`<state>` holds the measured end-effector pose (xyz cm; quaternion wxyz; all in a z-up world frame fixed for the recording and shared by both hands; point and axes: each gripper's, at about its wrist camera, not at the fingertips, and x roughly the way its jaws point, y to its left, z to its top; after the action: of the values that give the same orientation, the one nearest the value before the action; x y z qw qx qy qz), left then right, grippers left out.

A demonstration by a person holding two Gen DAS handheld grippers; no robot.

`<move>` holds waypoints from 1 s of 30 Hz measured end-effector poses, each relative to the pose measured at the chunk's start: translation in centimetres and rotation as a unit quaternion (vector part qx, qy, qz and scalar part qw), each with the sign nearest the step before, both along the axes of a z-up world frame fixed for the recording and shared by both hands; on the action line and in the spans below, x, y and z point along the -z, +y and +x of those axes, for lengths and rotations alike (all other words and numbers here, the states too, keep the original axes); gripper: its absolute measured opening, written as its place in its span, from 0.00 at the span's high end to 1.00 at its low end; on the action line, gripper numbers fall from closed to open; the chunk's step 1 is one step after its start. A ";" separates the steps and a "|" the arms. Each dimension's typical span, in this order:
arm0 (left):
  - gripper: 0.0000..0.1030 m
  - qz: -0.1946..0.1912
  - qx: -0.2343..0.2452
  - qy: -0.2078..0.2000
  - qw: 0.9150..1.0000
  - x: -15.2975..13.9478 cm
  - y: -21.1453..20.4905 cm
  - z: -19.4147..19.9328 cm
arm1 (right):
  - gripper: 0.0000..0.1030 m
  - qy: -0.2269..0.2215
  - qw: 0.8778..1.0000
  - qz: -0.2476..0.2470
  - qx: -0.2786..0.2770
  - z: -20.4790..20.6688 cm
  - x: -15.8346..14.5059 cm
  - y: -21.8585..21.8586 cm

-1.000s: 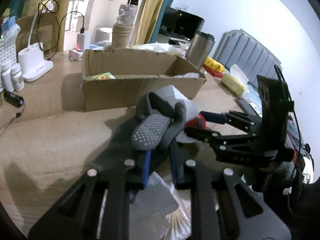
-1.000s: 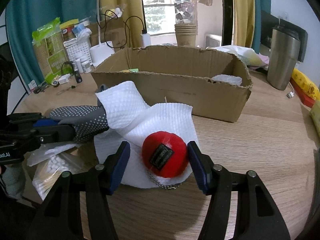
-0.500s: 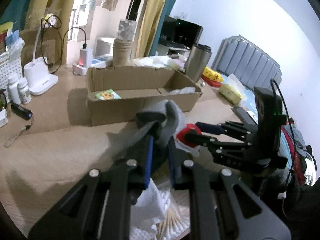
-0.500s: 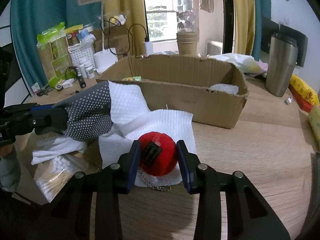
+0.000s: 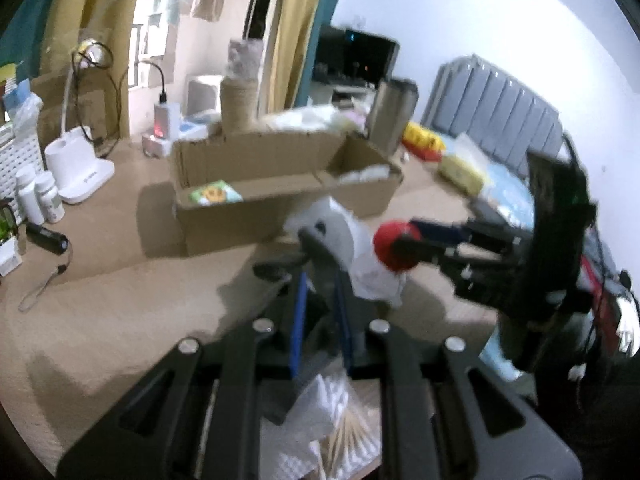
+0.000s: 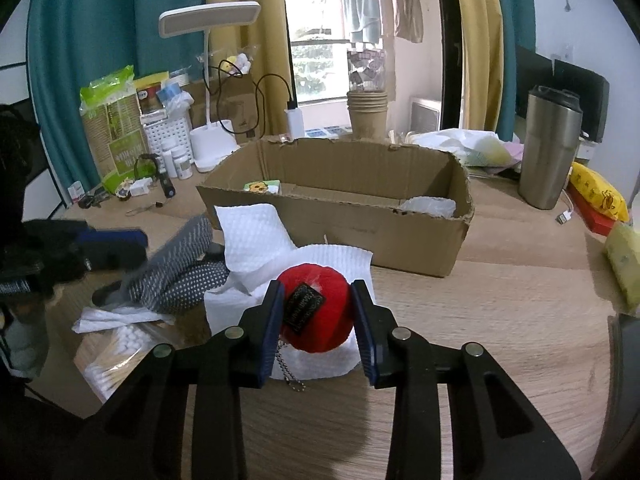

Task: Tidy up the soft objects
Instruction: 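Lift the grey glove with the left tool while the right tool lifts the red ball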

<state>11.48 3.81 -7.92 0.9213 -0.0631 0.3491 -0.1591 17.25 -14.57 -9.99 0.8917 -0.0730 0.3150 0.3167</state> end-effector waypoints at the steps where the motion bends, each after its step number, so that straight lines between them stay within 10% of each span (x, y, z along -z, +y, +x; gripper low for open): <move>1: 0.82 0.000 0.002 0.006 1.000 0.4 -0.2 0.0 | 0.65 0.000 1.000 0.000 0.000 0.0 0.0 0.0; 4: 0.70 -0.008 -0.004 0.007 1.000 0.7 -0.1 -0.1 | 0.65 0.006 1.000 0.000 0.000 0.1 0.2 -0.1; 6: 0.24 -0.023 -0.002 -0.003 1.000 0.3 0.2 -0.4 | 0.65 0.007 1.000 -0.001 -0.002 0.1 0.3 -0.1; 8: 0.06 -0.049 0.002 -0.010 0.999 -0.1 0.7 -0.6 | 0.65 0.008 1.000 -0.001 -0.004 0.0 0.4 0.0; 20: 0.07 -0.038 -0.005 0.090 0.995 4.0 1.3 3.1 | 0.65 0.006 1.000 0.007 -0.003 0.0 0.1 -0.3; 24: 0.51 -0.046 0.014 0.093 0.995 4.7 0.9 3.7 | 0.65 0.003 1.000 0.010 -0.008 -0.1 -0.1 -0.4; 30: 0.73 -0.061 0.007 0.087 0.994 4.7 1.5 3.4 | 0.65 0.001 1.000 0.013 -0.006 -0.1 -0.1 -0.7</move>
<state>14.89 5.36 -12.61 0.8807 -0.1301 0.4180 -0.1808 17.15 -15.27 -9.84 0.8903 -0.0634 0.3112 0.3264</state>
